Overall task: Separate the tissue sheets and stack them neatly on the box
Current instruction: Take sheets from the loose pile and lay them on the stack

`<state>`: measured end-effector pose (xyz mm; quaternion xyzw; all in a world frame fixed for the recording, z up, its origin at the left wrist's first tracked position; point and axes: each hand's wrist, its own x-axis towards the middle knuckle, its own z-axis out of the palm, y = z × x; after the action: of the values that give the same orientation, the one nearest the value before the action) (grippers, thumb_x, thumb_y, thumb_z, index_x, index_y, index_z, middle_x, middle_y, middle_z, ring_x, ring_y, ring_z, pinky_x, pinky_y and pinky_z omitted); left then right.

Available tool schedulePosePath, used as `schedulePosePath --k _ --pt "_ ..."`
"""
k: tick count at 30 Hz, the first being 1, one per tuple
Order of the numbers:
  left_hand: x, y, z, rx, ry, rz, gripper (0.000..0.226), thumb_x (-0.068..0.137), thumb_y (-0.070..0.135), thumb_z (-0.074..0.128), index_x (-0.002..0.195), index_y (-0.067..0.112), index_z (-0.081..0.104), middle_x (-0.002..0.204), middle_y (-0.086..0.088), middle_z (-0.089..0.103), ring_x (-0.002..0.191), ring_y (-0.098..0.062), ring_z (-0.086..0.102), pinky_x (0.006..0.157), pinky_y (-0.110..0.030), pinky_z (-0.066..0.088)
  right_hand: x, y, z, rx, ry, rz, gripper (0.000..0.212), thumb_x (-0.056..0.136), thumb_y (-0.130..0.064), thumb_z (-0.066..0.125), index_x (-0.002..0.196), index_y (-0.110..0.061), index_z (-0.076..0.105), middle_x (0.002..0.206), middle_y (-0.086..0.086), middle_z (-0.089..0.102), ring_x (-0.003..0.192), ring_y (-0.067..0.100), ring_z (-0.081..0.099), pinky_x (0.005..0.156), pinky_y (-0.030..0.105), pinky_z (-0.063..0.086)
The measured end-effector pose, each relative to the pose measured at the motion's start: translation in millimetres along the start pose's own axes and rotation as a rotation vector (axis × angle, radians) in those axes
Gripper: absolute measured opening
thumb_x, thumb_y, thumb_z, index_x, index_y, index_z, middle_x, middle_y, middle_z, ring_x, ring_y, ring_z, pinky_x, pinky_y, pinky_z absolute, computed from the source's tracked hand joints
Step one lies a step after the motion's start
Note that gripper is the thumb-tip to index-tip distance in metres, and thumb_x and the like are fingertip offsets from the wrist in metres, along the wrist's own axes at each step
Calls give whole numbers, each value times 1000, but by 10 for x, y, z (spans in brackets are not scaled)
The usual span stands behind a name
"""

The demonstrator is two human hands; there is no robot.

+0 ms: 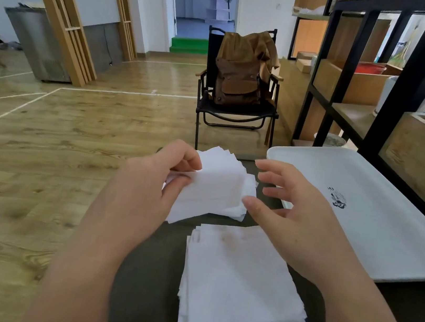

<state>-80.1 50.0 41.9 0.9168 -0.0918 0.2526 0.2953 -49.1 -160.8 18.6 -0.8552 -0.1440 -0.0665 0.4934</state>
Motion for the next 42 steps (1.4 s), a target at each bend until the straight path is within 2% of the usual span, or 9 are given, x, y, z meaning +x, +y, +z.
schedulePosePath --k 6,11,16,21,24,30,35,39,42 --pt "-25 60 -80 -144 8 74 48 87 -1 67 98 44 57 96 25 67 95 0 64 79 -22 49 -9 -20 62 81 -59 -62 59 76 -64 58 132 -56 42 121 -30 52 113 -18 44 79 8 43" --pt "-17 30 -84 -283 4 77 53 87 -7 64 101 44 60 95 17 71 99 -8 67 84 -22 52 -24 -82 29 168 -44 -54 54 69 -72 50 113 -43 62 63 -28 57 65 -11 55 56 4 40" --pt "-9 10 -90 -299 -41 25 54 86 -3 68 107 47 61 99 20 71 102 -4 66 86 -19 51 -6 -83 49 283 -33 -47 7 83 -34 69 86 -28 72 79 -5 73 74 17 68 65 30 52" --pt "-12 -15 -56 -289 -80 -127 20 76 58 67 95 51 69 87 26 69 69 1 62 62 -8 43 -15 -85 30 307 9 -52 6 84 -29 69 82 -29 75 78 -3 74 75 18 69 68 33 54" --pt "1 -17 -22 -296 -43 -141 7 84 47 67 83 42 72 74 12 68 52 -10 50 49 -13 38 -23 -88 25 321 8 -59 11 86 -28 68 81 -33 77 79 -7 75 77 15 70 69 28 54" --pt "-9 17 -17 -336 37 -140 5 79 37 75 76 37 71 59 22 60 46 -1 42 47 -6 33 -26 -120 -2 285 -17 -80 13 83 -35 69 97 -37 71 84 -5 75 77 15 70 66 27 57" --pt "-15 21 -35 -337 12 -157 5 80 42 74 76 39 72 70 13 69 54 -17 52 52 -14 40 -41 -170 -17 283 39 -124 11 80 -38 70 88 -30 68 83 20 66 77 37 62 67 47 51" --pt "-24 78 -104 -421 -45 -156 19 73 55 63 82 44 74 75 8 73 69 -25 63 59 -22 47 -66 -208 -95 288 -1 -122 25 71 -53 65 83 -31 69 78 23 64 72 38 60 57 44 48" --pt "-45 141 -190 -467 -127 -127 16 77 56 72 81 41 76 61 12 67 52 -10 50 52 -15 39 -99 -230 -236 390 -92 -90 21 65 -44 69 82 -33 69 52 -9 58 49 5 56 47 15 45"
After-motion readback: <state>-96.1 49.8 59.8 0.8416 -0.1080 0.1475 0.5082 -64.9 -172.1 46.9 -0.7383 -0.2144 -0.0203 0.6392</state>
